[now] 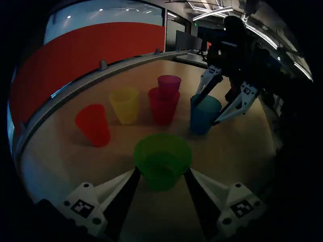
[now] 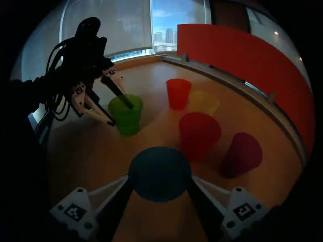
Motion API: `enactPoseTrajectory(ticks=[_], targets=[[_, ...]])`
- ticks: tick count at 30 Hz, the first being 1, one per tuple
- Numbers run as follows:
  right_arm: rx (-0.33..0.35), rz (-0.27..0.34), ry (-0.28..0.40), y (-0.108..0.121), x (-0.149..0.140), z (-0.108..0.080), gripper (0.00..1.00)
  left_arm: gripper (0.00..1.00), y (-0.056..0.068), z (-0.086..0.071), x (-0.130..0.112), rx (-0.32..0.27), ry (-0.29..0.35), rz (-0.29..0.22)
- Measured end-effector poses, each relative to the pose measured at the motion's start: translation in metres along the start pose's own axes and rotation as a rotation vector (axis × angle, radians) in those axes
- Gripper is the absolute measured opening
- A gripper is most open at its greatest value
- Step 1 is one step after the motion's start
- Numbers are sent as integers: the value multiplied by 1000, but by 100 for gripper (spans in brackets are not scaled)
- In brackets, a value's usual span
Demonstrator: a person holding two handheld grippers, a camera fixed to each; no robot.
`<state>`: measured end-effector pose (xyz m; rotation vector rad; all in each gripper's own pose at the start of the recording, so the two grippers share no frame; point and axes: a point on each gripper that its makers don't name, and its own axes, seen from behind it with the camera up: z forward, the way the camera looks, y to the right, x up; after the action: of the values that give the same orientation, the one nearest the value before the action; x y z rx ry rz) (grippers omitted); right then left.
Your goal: Pour water
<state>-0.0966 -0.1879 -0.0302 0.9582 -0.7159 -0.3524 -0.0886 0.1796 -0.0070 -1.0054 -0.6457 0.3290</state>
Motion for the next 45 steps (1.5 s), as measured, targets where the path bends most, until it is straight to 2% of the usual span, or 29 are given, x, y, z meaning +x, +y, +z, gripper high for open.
enactPoseTrajectory(ticks=[22,28,36,39,45], targets=[[-15,6,-10,-3,-11,-5,90,80,2,1,-6,1,-21,4],[-23,8,-10,-3,-13,-9,95,80,4,0,-8,-5,-28,-6],[-39,18,-3,-3,-18,-15,95,80,5,-3,-17,0,-43,-6],[-44,24,1,-4,-20,-18,96,80,1,-5,-22,20,-53,1],[-68,33,15,-4,-26,-29,95,80,-1,-20,-25,45,-44,-7]])
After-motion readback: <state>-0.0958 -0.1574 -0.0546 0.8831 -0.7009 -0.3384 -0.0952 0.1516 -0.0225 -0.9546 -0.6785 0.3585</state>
